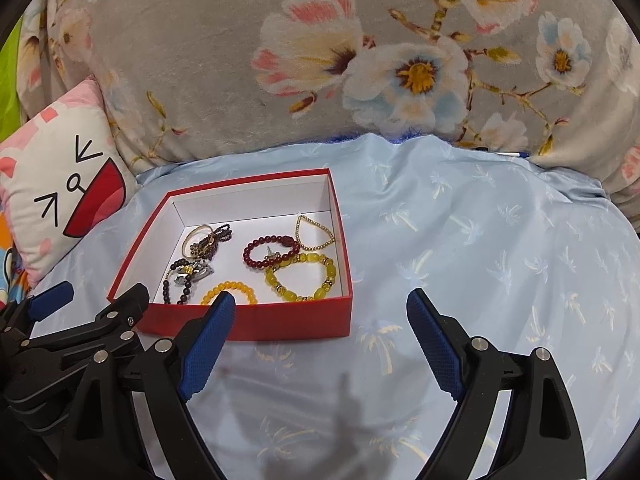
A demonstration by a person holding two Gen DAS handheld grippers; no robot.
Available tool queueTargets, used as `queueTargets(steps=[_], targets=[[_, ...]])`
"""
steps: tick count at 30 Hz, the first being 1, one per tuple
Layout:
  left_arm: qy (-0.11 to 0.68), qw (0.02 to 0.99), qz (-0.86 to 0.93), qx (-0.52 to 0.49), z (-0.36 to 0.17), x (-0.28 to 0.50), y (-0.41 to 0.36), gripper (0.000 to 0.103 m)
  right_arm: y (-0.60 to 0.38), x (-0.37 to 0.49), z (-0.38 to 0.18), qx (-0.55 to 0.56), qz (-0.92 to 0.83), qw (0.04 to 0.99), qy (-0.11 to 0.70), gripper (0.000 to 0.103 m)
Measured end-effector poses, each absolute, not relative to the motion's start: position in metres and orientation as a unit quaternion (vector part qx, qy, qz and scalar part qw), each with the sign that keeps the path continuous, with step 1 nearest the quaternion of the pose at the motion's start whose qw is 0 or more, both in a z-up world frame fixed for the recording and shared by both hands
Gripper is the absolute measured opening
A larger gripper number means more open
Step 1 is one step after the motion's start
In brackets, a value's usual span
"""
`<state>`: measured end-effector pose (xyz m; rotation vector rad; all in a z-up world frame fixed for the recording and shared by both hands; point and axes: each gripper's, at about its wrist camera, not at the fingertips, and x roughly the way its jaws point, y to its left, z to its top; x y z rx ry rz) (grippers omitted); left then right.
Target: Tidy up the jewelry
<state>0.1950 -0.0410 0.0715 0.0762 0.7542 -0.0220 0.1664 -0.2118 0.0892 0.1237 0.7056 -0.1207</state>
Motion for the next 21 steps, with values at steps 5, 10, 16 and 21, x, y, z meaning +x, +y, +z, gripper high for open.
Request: queueTargets(steps=[5, 10, 16, 21], targets=[[0.367, 0.93, -0.009, 0.036, 0.073, 0.191, -0.039, 0.092, -0.21, 0.162, 0.089, 0.059, -0.055, 0.935, 0.346, 0.084], [0.364, 0.931, -0.008, 0.026, 0.077, 0.186, -0.032, 0.092, -0.205, 0.157, 0.09, 0.04, -0.059, 0.935, 0.348, 0.085], [0.364, 0.931, -0.004, 0.023, 0.078, 0.181, -0.026, 0.092, -0.208, 0.152, 0.091, 0.045, -0.06, 0.935, 0.348, 0.085], [0.365, 0.931, -0.002, 0.023, 0.077, 0.177, -0.021, 0.092, -0.211, 0.149, 0.092, 0.047, -0.062, 0.934, 0.349, 0.085]])
